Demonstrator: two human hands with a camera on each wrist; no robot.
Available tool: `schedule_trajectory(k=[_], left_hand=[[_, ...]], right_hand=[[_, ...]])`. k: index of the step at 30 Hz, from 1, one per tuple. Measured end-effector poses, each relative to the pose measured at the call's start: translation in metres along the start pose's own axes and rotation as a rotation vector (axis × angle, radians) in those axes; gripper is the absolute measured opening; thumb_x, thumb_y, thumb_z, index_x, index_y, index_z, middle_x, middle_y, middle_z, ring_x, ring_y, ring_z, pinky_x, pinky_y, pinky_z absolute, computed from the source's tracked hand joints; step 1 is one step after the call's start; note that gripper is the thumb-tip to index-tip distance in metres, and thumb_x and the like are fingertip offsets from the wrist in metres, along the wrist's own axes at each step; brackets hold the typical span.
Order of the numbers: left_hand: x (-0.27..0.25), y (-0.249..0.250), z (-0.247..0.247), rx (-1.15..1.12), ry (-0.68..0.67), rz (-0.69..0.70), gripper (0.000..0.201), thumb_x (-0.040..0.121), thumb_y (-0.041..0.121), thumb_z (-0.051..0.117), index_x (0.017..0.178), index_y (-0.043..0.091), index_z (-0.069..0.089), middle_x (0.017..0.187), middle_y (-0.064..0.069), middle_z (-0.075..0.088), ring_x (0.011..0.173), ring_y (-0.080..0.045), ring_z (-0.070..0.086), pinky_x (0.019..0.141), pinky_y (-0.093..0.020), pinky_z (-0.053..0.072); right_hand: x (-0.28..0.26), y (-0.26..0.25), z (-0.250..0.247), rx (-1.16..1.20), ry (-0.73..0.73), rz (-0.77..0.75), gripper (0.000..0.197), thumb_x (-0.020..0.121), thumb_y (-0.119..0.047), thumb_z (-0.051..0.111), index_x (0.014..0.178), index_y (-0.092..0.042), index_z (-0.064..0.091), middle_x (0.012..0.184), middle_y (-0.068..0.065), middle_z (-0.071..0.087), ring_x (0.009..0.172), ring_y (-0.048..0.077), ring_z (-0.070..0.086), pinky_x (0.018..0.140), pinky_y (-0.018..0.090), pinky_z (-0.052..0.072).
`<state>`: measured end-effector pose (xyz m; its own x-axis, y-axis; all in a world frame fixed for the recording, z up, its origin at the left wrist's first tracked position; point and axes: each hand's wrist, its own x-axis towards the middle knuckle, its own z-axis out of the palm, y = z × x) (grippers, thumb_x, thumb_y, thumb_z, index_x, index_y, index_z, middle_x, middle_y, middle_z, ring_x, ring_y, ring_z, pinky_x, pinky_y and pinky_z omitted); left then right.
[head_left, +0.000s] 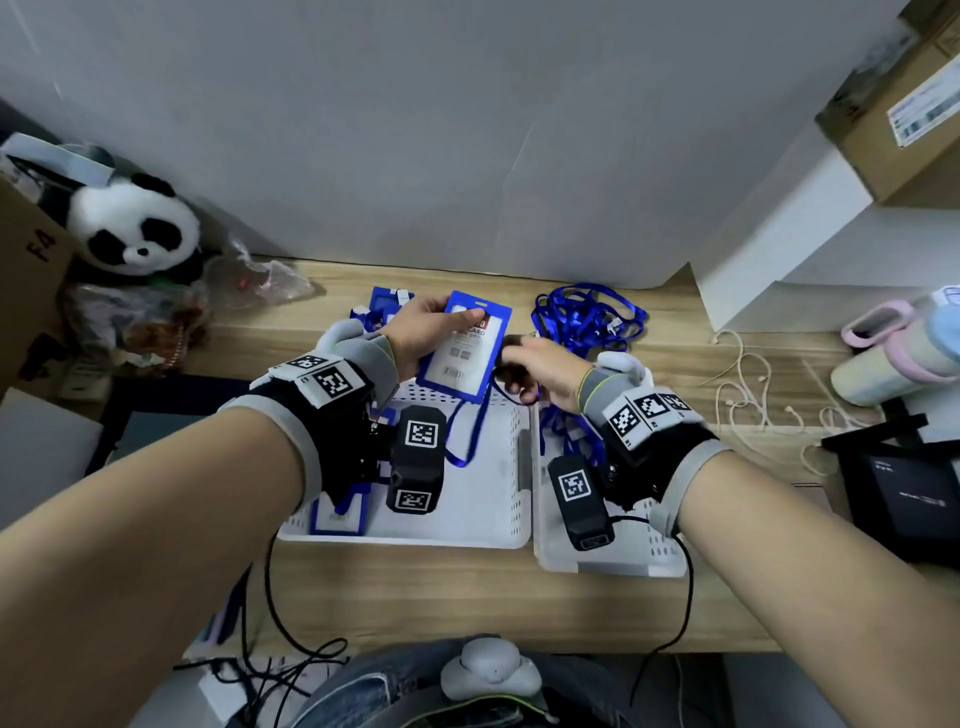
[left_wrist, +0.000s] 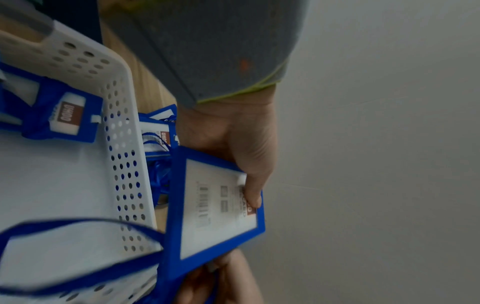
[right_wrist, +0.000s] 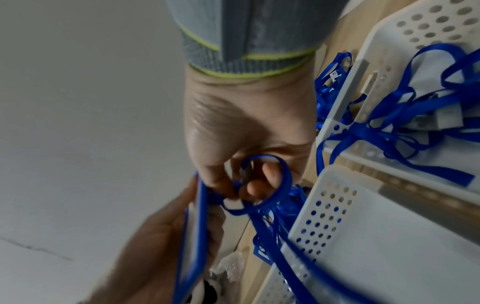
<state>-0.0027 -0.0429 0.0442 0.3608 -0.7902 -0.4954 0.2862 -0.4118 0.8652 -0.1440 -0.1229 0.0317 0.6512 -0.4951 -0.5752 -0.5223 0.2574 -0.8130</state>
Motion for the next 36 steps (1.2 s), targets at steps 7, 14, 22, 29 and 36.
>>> schedule_trajectory(k=[7, 14, 22, 29, 36], left_hand=[[0.026, -0.002, 0.027, -0.006, 0.145, 0.039, 0.005, 0.088, 0.016, 0.064, 0.084, 0.015, 0.061, 0.082, -0.004, 0.067, 0.061, -0.012, 0.065, 0.054, -0.025, 0.056], [0.049, -0.008, 0.047, 0.082, 0.198, -0.075, 0.013, 0.091, 0.029, 0.059, 0.086, 0.018, 0.053, 0.085, -0.004, 0.065, 0.066, -0.015, 0.062, 0.063, -0.029, 0.055], [0.071, -0.026, 0.052, 0.094, 0.249, -0.222, 0.062, 0.09, 0.034, 0.059, 0.14, 0.005, 0.036, 0.101, -0.011, 0.068, 0.074, -0.019, 0.064, 0.072, -0.034, 0.056], [0.076, -0.033, 0.051, 0.081, 0.205, -0.237, 0.046, 0.09, 0.027, 0.06, 0.13, 0.006, 0.048, 0.099, -0.008, 0.066, 0.073, -0.016, 0.064, 0.068, -0.031, 0.055], [0.063, -0.036, 0.048, 0.128, 0.17, -0.199, 0.026, 0.09, 0.024, 0.061, 0.111, 0.01, 0.057, 0.102, -0.011, 0.067, 0.071, -0.016, 0.064, 0.065, -0.029, 0.055]], right_hand=[[0.019, -0.03, -0.056, 0.37, 0.352, -0.176, 0.022, 0.095, -0.005, 0.042, 0.077, -0.016, 0.047, 0.065, 0.004, 0.052, 0.047, 0.01, 0.053, 0.037, 0.015, 0.038], [0.057, -0.019, -0.116, 0.28, 0.616, -0.158, 0.025, 0.096, -0.01, 0.041, 0.074, -0.02, 0.043, 0.067, 0.0, 0.05, 0.057, 0.009, 0.048, 0.04, 0.014, 0.041], [0.105, 0.028, -0.146, 0.149, 0.494, 0.103, 0.03, 0.098, -0.028, 0.041, 0.124, -0.017, 0.051, 0.103, 0.0, 0.058, 0.085, 0.014, 0.051, 0.076, 0.031, 0.046], [0.093, 0.034, -0.138, 0.092, 0.572, 0.059, 0.015, 0.093, -0.014, 0.047, 0.095, -0.012, 0.061, 0.088, 0.005, 0.059, 0.069, 0.016, 0.054, 0.061, 0.023, 0.051], [0.038, 0.046, -0.101, -0.301, -0.348, 0.502, 0.038, 0.097, -0.038, 0.043, 0.078, -0.013, 0.063, 0.057, -0.006, 0.064, 0.048, 0.005, 0.053, 0.043, 0.014, 0.034]])
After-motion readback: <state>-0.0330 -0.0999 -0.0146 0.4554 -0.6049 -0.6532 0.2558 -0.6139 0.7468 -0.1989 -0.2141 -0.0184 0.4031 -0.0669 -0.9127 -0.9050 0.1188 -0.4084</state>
